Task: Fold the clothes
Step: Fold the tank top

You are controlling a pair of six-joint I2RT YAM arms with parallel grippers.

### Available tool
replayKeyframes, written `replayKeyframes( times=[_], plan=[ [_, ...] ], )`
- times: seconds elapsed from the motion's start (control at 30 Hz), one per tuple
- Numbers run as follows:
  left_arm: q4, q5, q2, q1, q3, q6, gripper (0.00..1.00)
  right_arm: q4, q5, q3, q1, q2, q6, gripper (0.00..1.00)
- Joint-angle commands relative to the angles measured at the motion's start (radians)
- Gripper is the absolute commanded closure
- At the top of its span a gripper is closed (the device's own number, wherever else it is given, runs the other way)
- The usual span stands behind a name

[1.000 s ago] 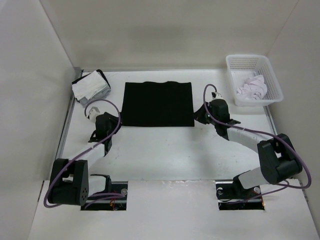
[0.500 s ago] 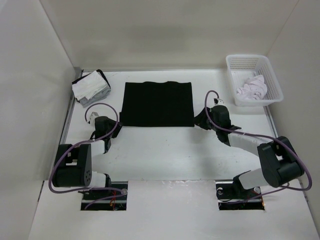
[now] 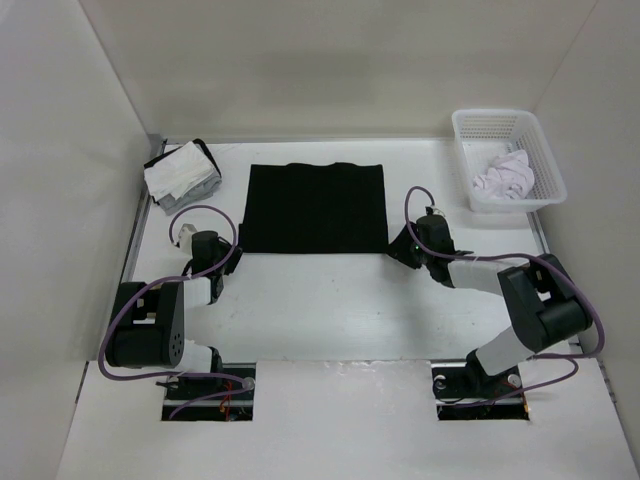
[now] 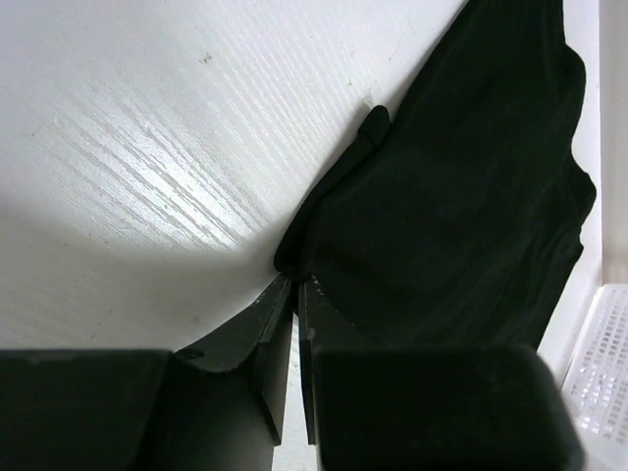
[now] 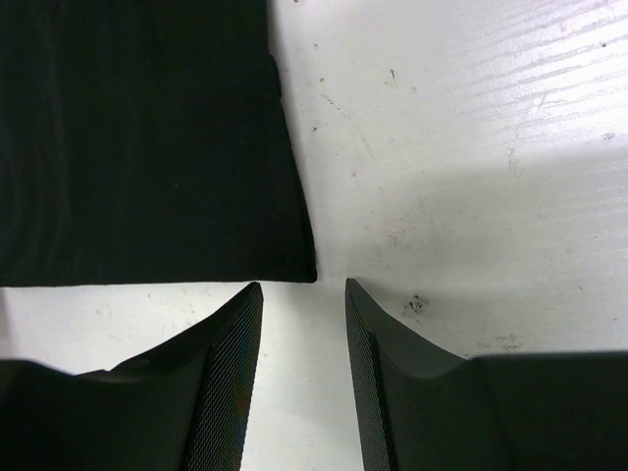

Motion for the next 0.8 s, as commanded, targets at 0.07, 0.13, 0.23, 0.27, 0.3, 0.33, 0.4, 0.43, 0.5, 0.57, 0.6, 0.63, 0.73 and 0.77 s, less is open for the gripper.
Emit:
replayKeyframes(
  times=[0.07,0.13,0.23,0.27,0.3,0.33,0.4,0.43,0.5,0.57,0.6,0.63,0.73,0.77],
  plan=[
    [0.057,-0.038,-0.004,-0.004,0.021,0.001,0.95,0.026,0.002,0.022,-0.001,0.033,0.038,0.56],
    [0.059,-0.047,-0.003,-0.004,0.018,0.001,0.96,0.03,-0.002,0.023,-0.001,0.042,0.044,0.55],
    [0.059,-0.056,-0.009,-0.004,0.013,0.001,0.96,0.032,-0.004,0.028,-0.001,0.052,0.048,0.54],
    [0.059,-0.056,-0.01,-0.004,0.013,0.001,0.94,0.03,-0.007,0.028,-0.001,0.053,0.048,0.54],
    [0.065,-0.053,-0.015,-0.004,0.011,0.001,0.92,0.029,-0.007,0.028,-0.001,0.052,0.048,0.54],
    [0.075,-0.048,-0.016,-0.004,0.008,0.001,0.87,0.027,-0.008,0.025,-0.001,0.05,0.048,0.54],
    [0.1,-0.041,-0.019,-0.004,-0.004,-0.005,0.73,0.024,-0.01,0.025,-0.001,0.049,0.048,0.54],
    [0.108,-0.038,-0.019,-0.004,-0.009,-0.007,0.68,0.024,-0.016,0.023,-0.001,0.049,0.048,0.55],
    [0.109,-0.036,-0.016,-0.003,-0.015,-0.015,0.6,0.026,-0.025,0.019,-0.001,0.047,0.051,0.57],
    [0.109,-0.036,-0.01,-0.003,-0.016,-0.019,0.57,0.03,-0.027,0.01,0.001,0.038,0.055,0.57],
    [0.111,-0.033,-0.006,-0.003,-0.016,-0.021,0.57,0.032,-0.028,0.005,0.001,0.032,0.056,0.57],
    [0.111,-0.03,0.0,-0.003,-0.016,-0.022,0.57,0.032,-0.028,0.0,0.001,0.024,0.058,0.57],
    [0.118,-0.028,0.014,-0.003,-0.009,-0.028,0.6,0.033,-0.03,-0.009,-0.004,0.007,0.056,0.58],
    [0.126,-0.027,0.017,-0.004,-0.004,-0.03,0.64,0.033,-0.031,-0.01,-0.004,0.006,0.055,0.58]
  ],
)
